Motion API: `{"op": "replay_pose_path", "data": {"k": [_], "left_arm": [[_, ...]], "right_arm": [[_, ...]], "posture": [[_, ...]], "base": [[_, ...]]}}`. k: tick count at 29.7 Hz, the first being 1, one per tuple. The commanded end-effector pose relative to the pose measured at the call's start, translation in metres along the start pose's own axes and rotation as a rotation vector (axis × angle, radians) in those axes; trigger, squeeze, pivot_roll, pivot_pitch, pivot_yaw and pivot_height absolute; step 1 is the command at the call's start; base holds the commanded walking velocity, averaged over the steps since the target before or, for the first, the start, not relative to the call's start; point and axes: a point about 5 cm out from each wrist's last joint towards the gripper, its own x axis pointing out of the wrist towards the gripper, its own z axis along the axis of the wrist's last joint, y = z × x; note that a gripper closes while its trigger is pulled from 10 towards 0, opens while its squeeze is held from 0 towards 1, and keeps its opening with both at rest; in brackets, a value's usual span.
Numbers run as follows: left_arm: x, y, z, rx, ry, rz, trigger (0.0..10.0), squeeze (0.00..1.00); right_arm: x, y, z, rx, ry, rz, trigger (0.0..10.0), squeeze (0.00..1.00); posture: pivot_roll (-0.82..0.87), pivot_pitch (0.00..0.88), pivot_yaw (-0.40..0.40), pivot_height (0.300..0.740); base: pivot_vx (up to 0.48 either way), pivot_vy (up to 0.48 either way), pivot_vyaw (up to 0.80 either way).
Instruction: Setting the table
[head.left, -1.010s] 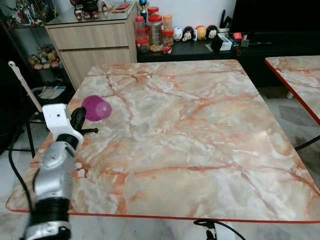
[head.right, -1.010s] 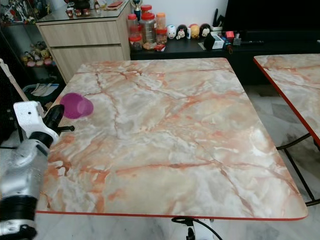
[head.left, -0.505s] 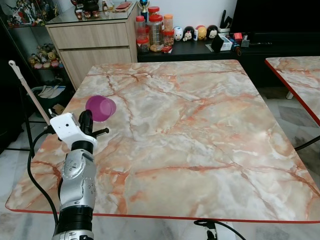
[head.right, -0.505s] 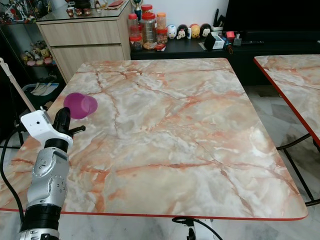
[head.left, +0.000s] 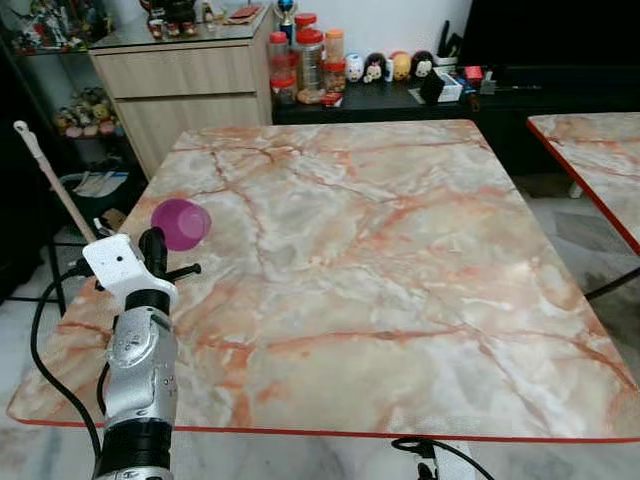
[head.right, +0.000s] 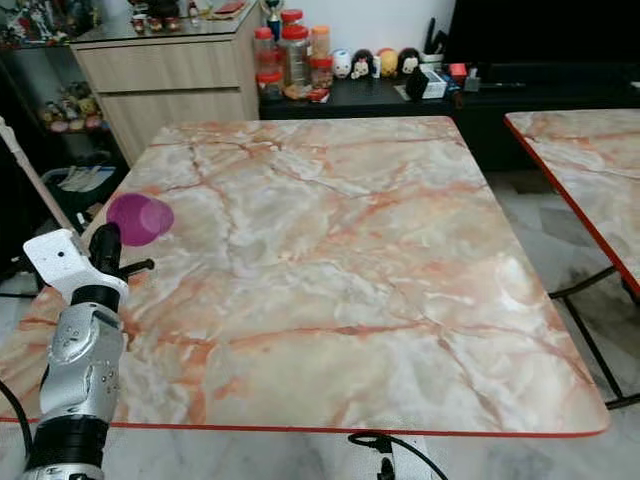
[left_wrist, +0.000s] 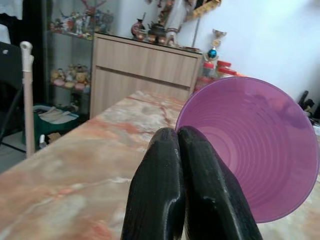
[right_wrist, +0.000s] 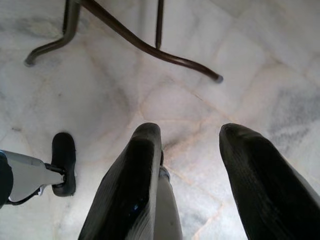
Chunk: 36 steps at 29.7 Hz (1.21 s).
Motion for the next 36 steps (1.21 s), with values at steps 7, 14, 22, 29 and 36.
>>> {"op": "replay_pose_path", "data": {"k": [7, 14, 22, 29, 36], "left_arm": [[0.005, -0.001, 0.005, 0.013, -0.026, -0.004, 10.0, 0.0], [0.006, 0.0, 0.005, 0.019, -0.032, -0.007, 10.0, 0.0], [0.008, 0.0, 0.007, 0.016, -0.039, -0.008, 10.0, 0.0], [0.009, -0.001, 0.007, 0.01, -0.038, -0.006, 10.0, 0.0], [0.007, -0.005, 0.004, 0.001, -0.03, -0.01, 10.0, 0.0]], "right_arm": [[-0.001, -0.005, -0.004, 0.023, 0.013, -0.023, 10.0, 0.0], [-0.001, -0.006, -0.005, 0.034, 0.023, -0.024, 10.0, 0.0], [-0.001, -0.008, -0.005, 0.037, 0.015, -0.031, 10.0, 0.0], [-0.001, -0.01, -0.005, 0.042, 0.013, -0.038, 10.0, 0.0], [-0.001, -0.015, -0.001, 0.066, 0.003, -0.06, 10.0, 0.0]], "posture": [[0.07, 0.0, 0.031, 0.74], [0.07, 0.0, 0.03, 0.74], [0.06, 0.0, 0.028, 0.74], [0.06, 0.0, 0.026, 0.74], [0.05, 0.0, 0.028, 0.74]], "base": [[0.0, -0.254, 0.0], [0.0, -0.257, 0.0], [0.0, -0.258, 0.0], [0.0, -0.247, 0.0], [0.0, -0.172, 0.0]]}}
